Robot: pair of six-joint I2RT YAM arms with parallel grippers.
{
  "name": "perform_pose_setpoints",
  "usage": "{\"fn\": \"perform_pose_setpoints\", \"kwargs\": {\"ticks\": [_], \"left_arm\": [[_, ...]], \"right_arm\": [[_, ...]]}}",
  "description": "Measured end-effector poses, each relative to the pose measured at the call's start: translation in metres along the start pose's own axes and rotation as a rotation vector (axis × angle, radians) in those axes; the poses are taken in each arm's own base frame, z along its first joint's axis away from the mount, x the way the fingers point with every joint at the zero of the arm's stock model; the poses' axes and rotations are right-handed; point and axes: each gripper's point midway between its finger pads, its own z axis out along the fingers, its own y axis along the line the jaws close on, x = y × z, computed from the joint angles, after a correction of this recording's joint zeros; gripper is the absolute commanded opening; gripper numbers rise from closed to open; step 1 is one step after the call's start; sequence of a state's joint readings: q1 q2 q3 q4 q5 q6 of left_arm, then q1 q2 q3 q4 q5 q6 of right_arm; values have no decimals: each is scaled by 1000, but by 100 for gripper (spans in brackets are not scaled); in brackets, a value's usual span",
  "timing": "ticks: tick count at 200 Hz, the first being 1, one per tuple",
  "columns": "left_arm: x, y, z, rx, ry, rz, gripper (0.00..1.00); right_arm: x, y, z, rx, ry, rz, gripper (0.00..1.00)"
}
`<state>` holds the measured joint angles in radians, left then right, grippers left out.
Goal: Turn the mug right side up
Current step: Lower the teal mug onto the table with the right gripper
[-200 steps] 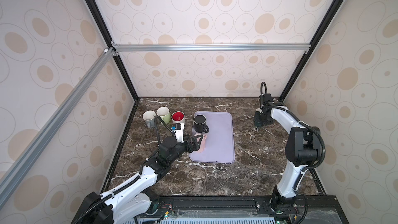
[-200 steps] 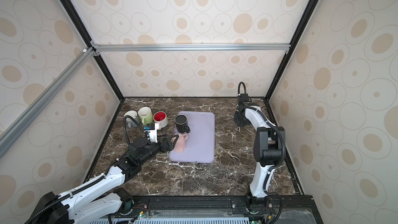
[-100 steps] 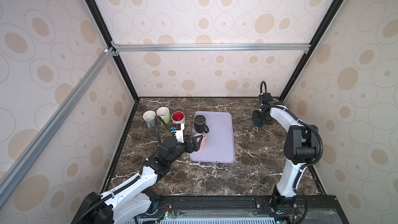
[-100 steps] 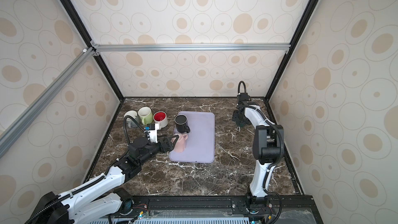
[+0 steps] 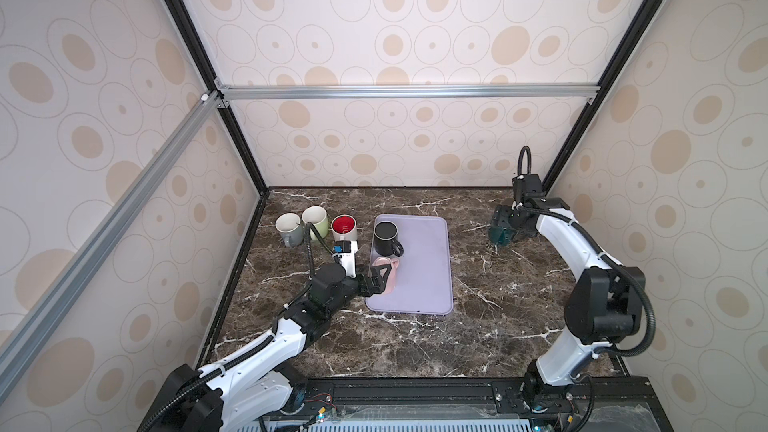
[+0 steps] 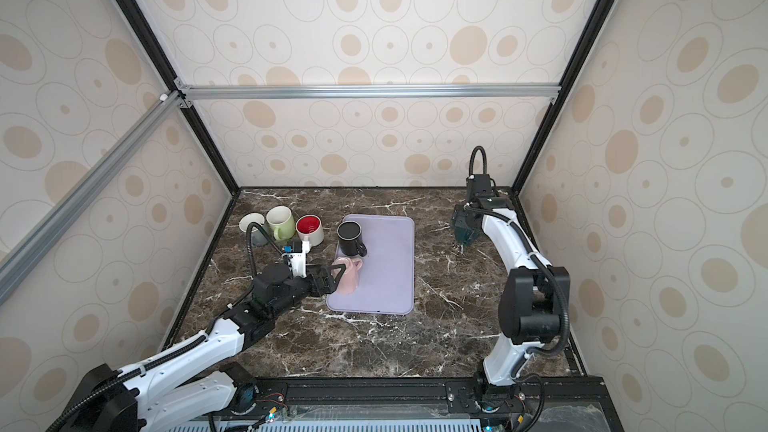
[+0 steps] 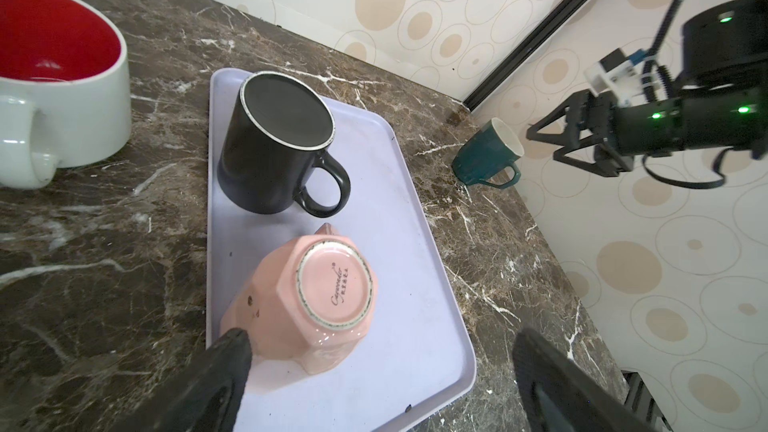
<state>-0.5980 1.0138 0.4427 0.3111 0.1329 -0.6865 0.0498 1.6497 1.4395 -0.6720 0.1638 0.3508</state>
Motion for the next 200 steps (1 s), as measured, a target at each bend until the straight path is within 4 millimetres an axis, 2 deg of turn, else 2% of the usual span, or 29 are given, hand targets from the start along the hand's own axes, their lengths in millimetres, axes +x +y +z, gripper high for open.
{"fn": "perform_pose_setpoints", "kwargs": {"ticks": [16, 30, 45, 59, 88, 113, 125, 143, 162, 185, 200], "left_arm": [[2, 1, 0, -8, 12, -1, 98], [3, 2, 0, -19, 28, -2, 98], [5, 4, -2, -32, 45, -4, 98], [8, 6, -7, -46, 61, -10, 98], [5, 7, -27, -71, 46, -29, 98], [6, 17, -41, -123, 34, -41, 97], [14, 25, -42, -155, 58, -42, 91], [36, 42, -41, -210, 128, -41, 85], [59, 57, -42, -258, 199, -45, 65], [75, 68, -45, -283, 235, -60, 60], [80, 71, -45, -288, 241, -71, 57]], "right_arm": [[9, 0, -19, -18, -23, 1, 86], [27, 7, -34, -54, -23, -7, 86], [51, 18, -47, -107, -9, -23, 85], [83, 29, -55, -163, 19, -45, 85], [143, 55, -63, -274, 101, -100, 84], [177, 80, -61, -343, 177, -159, 81], [186, 91, -59, -363, 197, -181, 79], [194, 103, -54, -390, 221, -192, 77], [198, 108, -47, -399, 235, -181, 73], [203, 110, -35, -392, 251, -179, 69], [209, 112, -26, -390, 265, -182, 63]]}}
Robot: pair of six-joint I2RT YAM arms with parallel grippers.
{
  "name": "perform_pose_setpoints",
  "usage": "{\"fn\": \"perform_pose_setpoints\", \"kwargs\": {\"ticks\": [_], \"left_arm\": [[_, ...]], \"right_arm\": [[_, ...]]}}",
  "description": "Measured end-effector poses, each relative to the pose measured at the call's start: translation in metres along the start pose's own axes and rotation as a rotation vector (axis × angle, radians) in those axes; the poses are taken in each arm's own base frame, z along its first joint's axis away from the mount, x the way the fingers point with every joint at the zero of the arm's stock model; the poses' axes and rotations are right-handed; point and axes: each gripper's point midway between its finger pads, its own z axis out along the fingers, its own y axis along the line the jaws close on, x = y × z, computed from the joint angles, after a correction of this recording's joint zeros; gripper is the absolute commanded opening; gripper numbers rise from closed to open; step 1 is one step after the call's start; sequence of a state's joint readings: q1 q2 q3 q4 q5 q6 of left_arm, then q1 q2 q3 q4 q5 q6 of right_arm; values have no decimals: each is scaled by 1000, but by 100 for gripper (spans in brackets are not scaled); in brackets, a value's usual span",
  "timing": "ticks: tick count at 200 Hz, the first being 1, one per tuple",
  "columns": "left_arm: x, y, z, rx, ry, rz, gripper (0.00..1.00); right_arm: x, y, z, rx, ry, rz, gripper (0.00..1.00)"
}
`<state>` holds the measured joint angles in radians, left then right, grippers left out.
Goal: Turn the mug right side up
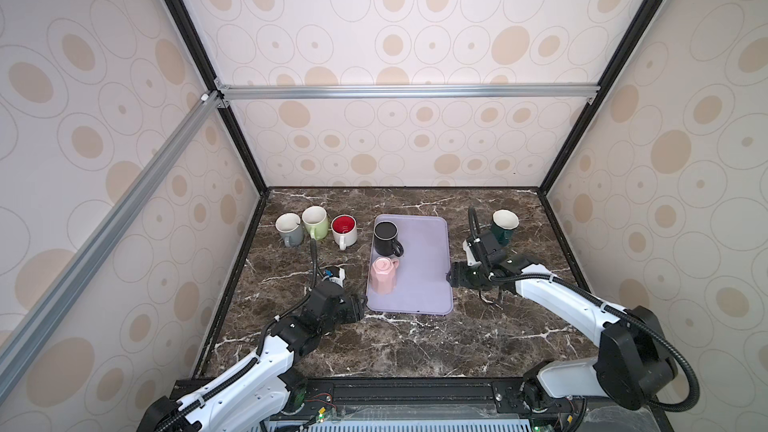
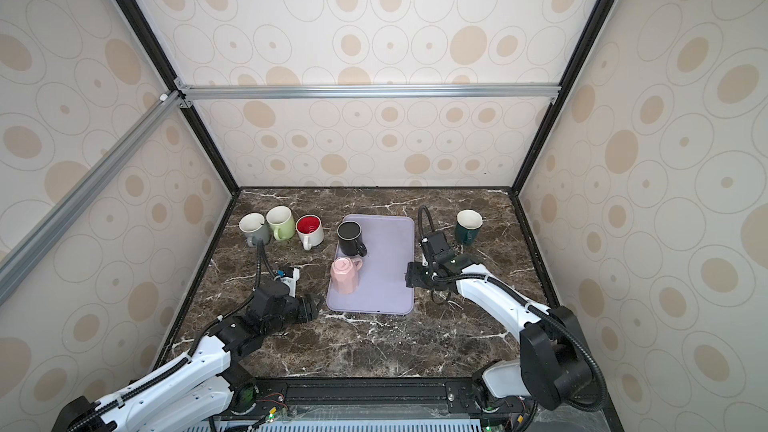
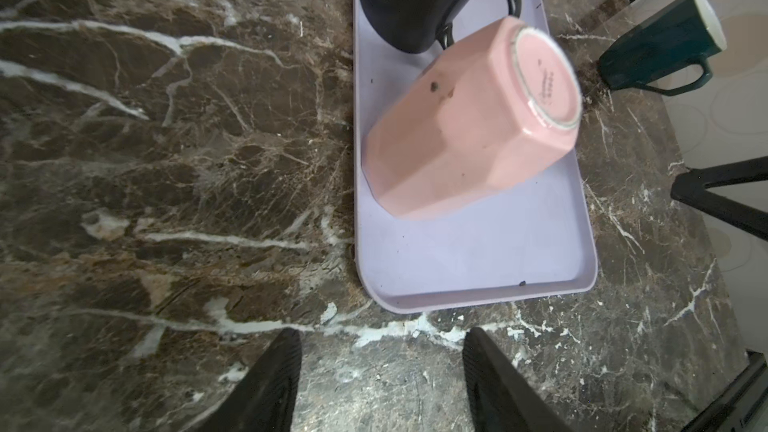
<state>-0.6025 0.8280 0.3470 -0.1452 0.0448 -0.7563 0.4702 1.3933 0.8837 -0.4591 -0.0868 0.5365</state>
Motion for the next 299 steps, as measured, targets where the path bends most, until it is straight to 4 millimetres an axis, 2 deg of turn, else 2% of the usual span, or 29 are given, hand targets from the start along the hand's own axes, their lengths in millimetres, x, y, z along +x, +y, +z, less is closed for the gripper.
{"fn": "perform_pose_setpoints", "kwargs": {"ticks": [41, 64, 82, 93, 109, 130, 164, 184, 199, 225, 265, 278, 299], "left_arm": [[9, 3, 16, -6, 27, -36, 51], [19, 11, 29, -43, 77, -40, 42], [26, 18, 37, -85, 114, -36, 44], [28, 20, 41, -103, 126, -31, 43], [27, 21, 44, -116, 130, -26, 44], [24, 19, 48, -111, 121, -23, 42], [21, 16, 58, -115, 130, -12, 39], [21, 16, 66, -119, 143, -6, 36], [17, 14, 71, -116, 139, -7, 35], [13, 14, 75, -109, 132, -11, 34], [6, 21, 77, -109, 128, -23, 32], [6, 22, 77, -101, 137, -25, 27], [4, 20, 81, -82, 152, -27, 26]], "right_arm": [[-3, -3, 32, 6, 48, 18, 62], [-24, -5, 50, 19, 54, 42, 61], [-42, -7, 57, 34, 34, 54, 60], [-50, -7, 61, 43, 24, 50, 55], [-58, -5, 67, 49, 24, 42, 47], [-64, -7, 76, 72, 25, 28, 46], [-64, -21, 81, 133, 32, 22, 41], [-66, -28, 84, 164, 34, 23, 29], [-67, -32, 85, 177, 38, 21, 26], [-72, -30, 87, 179, 37, 7, 15], [-81, -29, 95, 196, 38, -7, 12], [-81, -30, 99, 197, 44, -9, 10], [-81, -29, 102, 196, 50, -10, 9]]}}
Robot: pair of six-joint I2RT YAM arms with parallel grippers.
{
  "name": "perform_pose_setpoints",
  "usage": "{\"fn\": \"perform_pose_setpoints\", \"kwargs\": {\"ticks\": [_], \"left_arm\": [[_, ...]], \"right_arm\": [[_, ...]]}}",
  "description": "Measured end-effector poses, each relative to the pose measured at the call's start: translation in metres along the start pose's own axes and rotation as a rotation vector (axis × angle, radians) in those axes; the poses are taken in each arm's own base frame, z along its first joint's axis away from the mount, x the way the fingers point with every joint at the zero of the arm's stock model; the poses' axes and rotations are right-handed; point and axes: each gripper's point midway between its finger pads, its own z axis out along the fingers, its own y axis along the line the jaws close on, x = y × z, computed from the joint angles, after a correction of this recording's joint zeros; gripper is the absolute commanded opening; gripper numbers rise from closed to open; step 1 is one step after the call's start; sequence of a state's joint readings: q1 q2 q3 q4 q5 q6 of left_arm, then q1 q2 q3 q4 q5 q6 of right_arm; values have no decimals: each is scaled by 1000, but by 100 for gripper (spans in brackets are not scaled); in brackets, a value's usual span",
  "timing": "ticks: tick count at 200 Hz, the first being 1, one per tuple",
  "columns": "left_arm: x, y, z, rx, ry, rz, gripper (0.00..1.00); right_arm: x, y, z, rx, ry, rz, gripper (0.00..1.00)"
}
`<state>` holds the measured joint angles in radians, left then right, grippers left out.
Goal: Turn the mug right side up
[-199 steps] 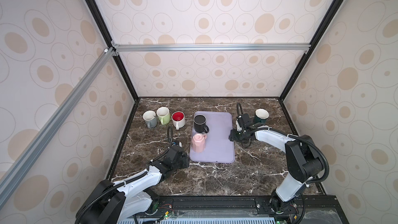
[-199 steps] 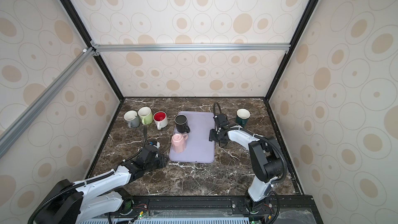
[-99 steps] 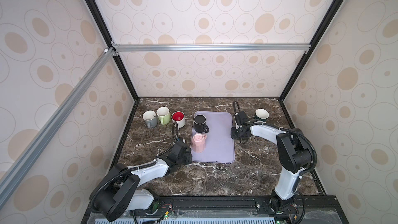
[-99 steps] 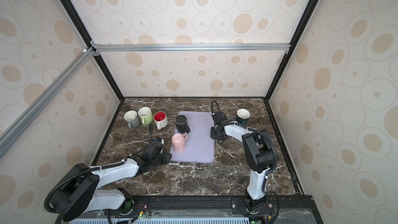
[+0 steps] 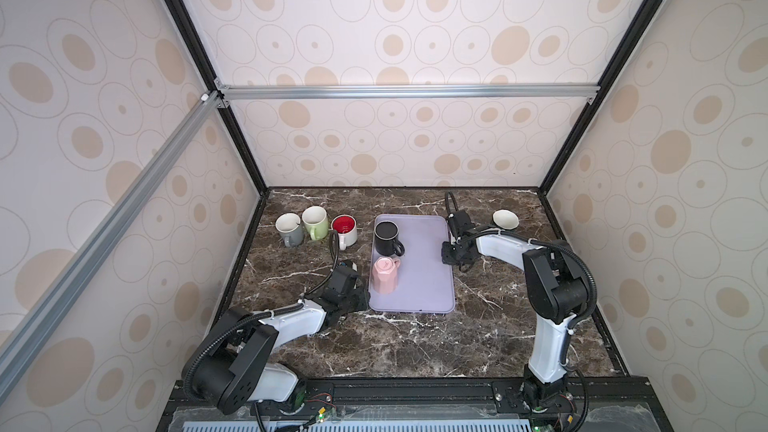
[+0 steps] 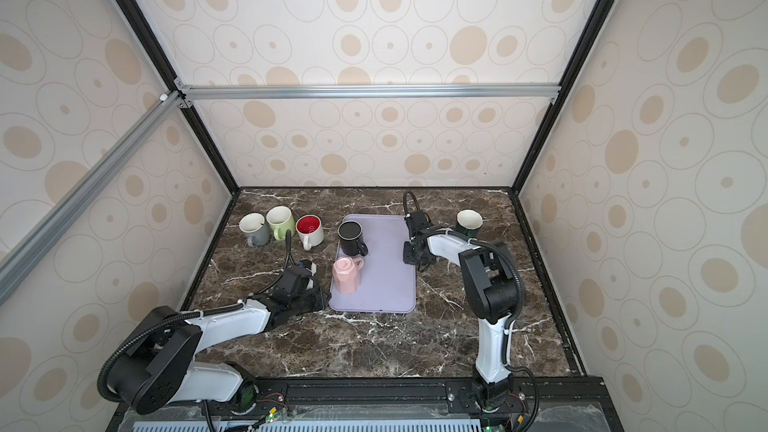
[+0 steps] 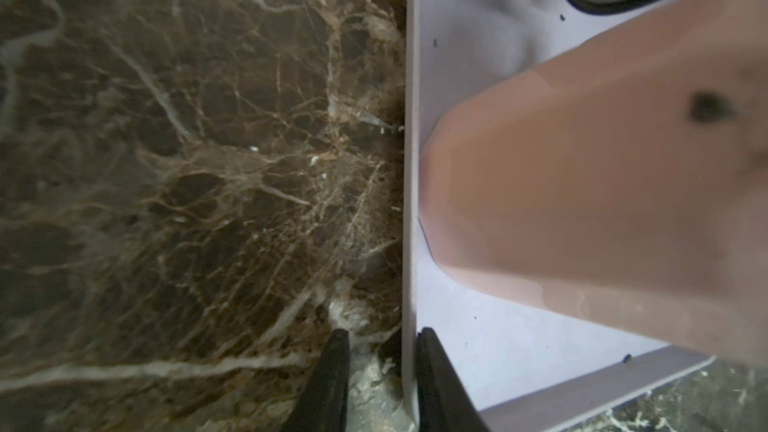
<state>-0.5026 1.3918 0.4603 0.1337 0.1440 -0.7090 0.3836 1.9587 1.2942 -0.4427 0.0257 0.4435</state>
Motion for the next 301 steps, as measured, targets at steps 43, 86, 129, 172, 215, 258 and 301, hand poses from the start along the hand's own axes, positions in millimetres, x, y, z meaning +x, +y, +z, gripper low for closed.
{"fn": "perform_pose_setpoints", "kwargs": {"ticks": [43, 86, 129, 172, 215, 258, 301], "left_arm": [[-5, -2, 5, 12, 9, -3, 18], [-16, -7, 13, 1, 3, 10, 1], [-30, -3, 19, -49, -21, 20, 0], [-42, -2, 25, -86, -25, 40, 0], [-54, 0, 30, -103, -24, 58, 0], [-65, 1, 35, -113, -26, 68, 0], [-78, -2, 44, -123, -21, 89, 0]], "right_arm": [[0, 0, 0, -1, 1, 9, 6], [1, 1, 0, -10, 2, 22, 3], [-1, 1, 1, -25, -12, 55, 0], [0, -1, 1, -32, -30, 90, 0], [2, -4, 0, -41, -66, 124, 0], [10, -6, -2, -69, -86, 180, 0], [17, -12, -6, -81, -111, 255, 0]]}}
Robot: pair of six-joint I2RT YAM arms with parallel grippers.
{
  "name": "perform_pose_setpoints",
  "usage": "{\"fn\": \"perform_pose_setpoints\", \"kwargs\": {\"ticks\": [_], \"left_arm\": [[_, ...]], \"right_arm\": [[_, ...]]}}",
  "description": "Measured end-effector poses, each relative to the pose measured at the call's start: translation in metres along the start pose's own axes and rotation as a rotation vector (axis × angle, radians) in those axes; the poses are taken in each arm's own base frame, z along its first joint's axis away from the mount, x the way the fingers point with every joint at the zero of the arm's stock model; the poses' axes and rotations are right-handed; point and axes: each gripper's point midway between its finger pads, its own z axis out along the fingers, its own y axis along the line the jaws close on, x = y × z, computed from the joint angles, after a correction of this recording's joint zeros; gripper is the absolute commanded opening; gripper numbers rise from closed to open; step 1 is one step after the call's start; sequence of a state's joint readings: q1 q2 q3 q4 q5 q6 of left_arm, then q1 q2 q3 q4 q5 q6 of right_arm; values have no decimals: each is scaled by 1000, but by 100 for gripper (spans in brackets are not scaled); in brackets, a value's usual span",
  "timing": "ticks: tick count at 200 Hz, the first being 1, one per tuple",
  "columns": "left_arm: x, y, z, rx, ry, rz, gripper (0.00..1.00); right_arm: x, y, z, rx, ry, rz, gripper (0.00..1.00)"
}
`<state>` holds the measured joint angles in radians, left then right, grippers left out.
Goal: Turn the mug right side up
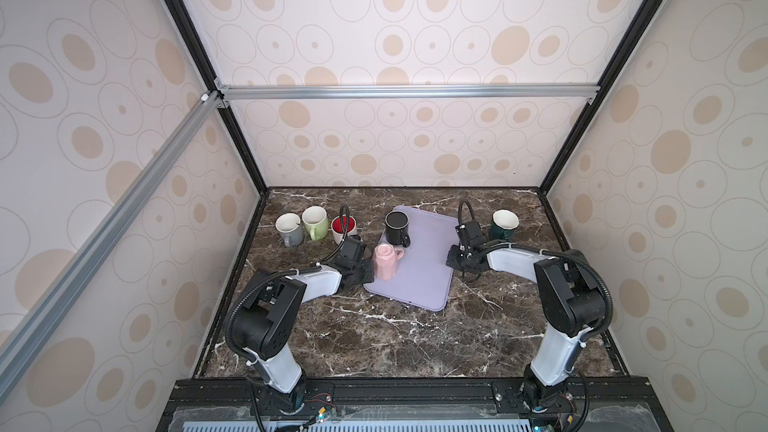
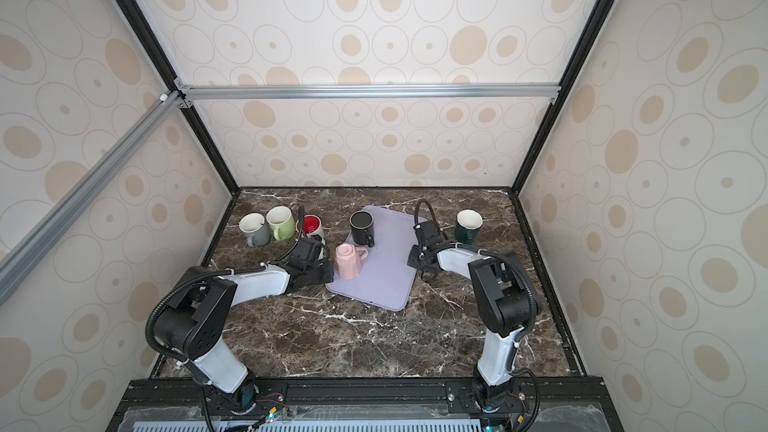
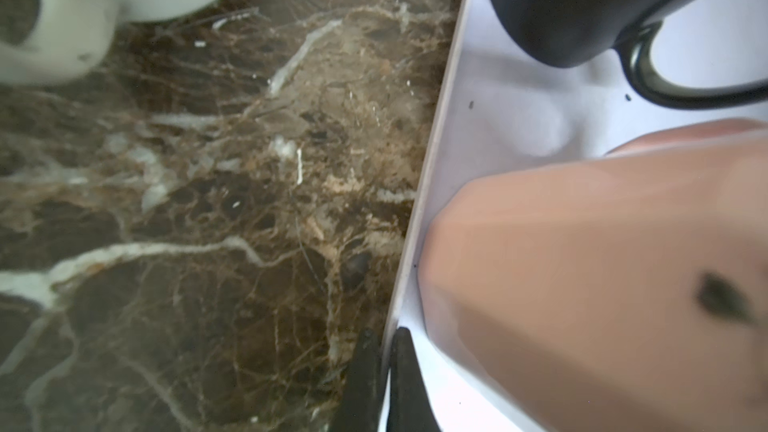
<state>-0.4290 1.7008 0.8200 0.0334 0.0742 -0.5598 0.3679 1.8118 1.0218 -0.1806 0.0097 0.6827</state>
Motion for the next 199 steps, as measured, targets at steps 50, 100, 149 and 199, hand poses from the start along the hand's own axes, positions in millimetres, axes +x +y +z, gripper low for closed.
{"fn": "perform_pose_setpoints", "kwargs": {"ticks": [50, 100, 149, 199], "left_arm": [[-10, -2, 5, -13, 3, 28, 0], [-41, -2, 9, -35, -55, -5, 0], [-62, 20, 2, -88, -135, -99, 55], [-54, 18, -26, -42, -161, -153, 77]], "right_arm": [[14, -7, -9, 8, -34, 92, 0], [30, -9, -18, 47, -41, 149, 0], [46, -8, -23, 62, 4, 140, 42], [48, -4, -40, 46, 10, 92, 69]]}}
